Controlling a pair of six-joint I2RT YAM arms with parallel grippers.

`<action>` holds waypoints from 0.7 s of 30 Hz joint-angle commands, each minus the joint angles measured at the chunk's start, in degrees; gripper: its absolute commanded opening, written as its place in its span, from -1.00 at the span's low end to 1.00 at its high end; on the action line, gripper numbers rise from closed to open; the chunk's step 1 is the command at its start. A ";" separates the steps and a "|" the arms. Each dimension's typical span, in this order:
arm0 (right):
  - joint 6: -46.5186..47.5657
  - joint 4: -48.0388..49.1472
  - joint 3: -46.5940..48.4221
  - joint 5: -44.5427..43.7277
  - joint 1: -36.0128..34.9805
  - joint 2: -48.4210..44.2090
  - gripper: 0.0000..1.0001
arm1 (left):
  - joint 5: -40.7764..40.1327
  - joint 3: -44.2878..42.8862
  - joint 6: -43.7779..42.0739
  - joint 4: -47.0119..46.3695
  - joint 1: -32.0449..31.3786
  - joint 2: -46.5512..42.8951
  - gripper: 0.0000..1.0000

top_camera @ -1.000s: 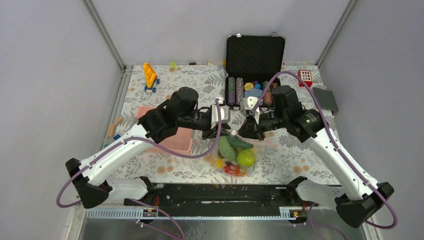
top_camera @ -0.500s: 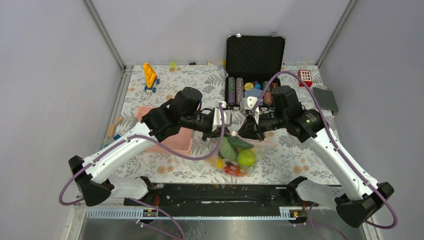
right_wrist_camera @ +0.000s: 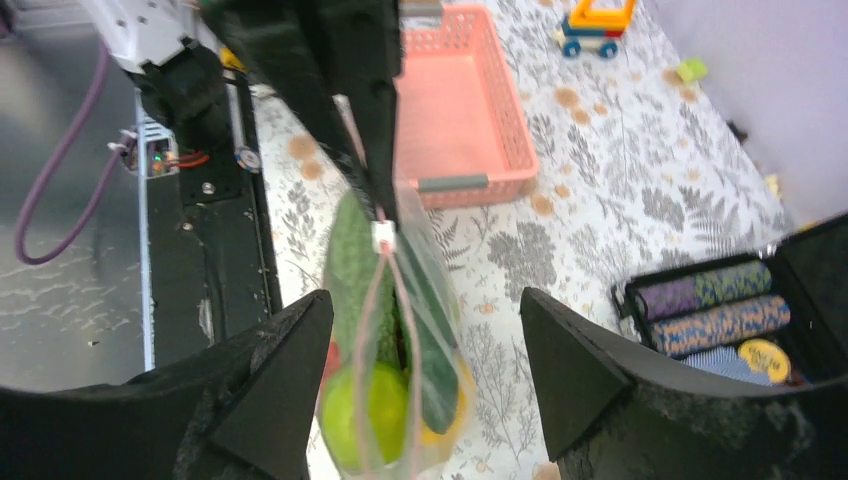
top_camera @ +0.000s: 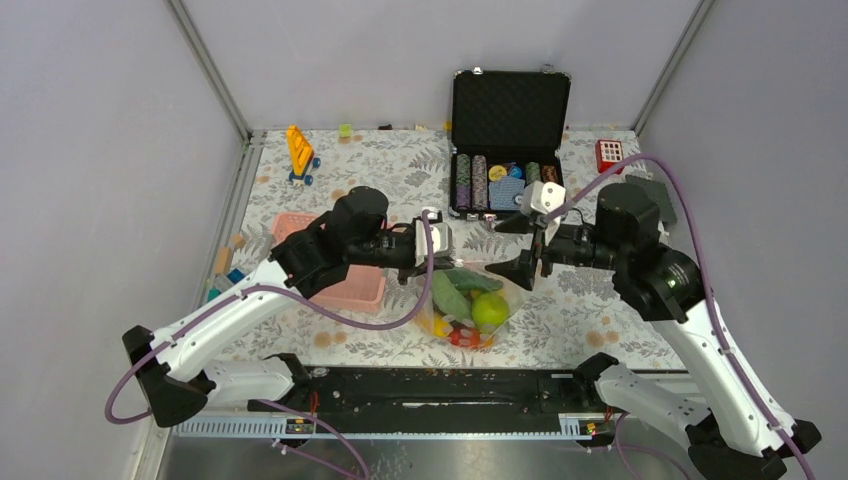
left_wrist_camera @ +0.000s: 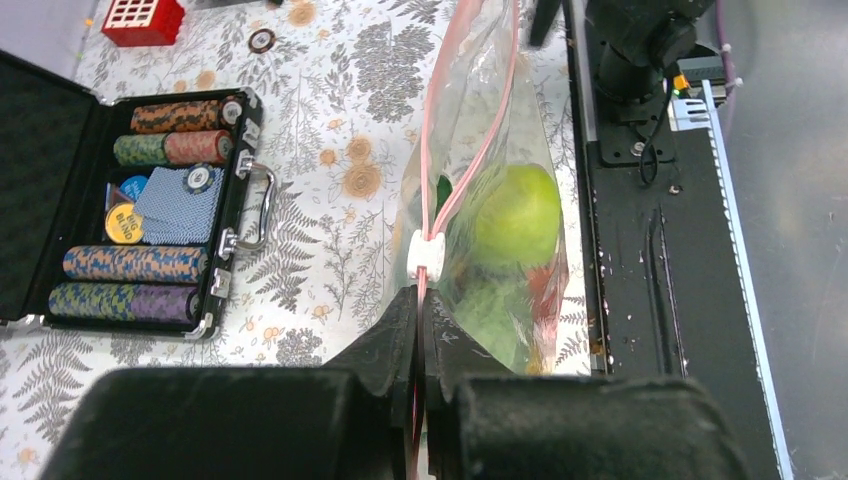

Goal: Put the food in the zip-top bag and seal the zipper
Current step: Zip the zipper food storage bag at the center of the board.

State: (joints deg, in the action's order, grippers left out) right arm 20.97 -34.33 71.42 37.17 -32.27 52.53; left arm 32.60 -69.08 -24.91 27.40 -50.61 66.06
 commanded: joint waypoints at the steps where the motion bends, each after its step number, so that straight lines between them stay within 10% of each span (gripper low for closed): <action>1: -0.70 4.40 1.39 5.65 -0.57 1.56 0.53 | -3.52 -0.98 4.42 -6.48 0.25 -0.93 -1.00; 21: 18.51 -16.56 17.74 8.71 -6.67 20.78 0.44 | -5.72 -1.90 11.98 -6.83 0.17 -0.11 -1.00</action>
State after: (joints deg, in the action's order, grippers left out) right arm 36.03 -46.22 87.02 47.05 -37.19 72.25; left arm 28.23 -69.08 -14.59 25.91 -50.61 66.11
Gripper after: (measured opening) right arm 0.730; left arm 0.014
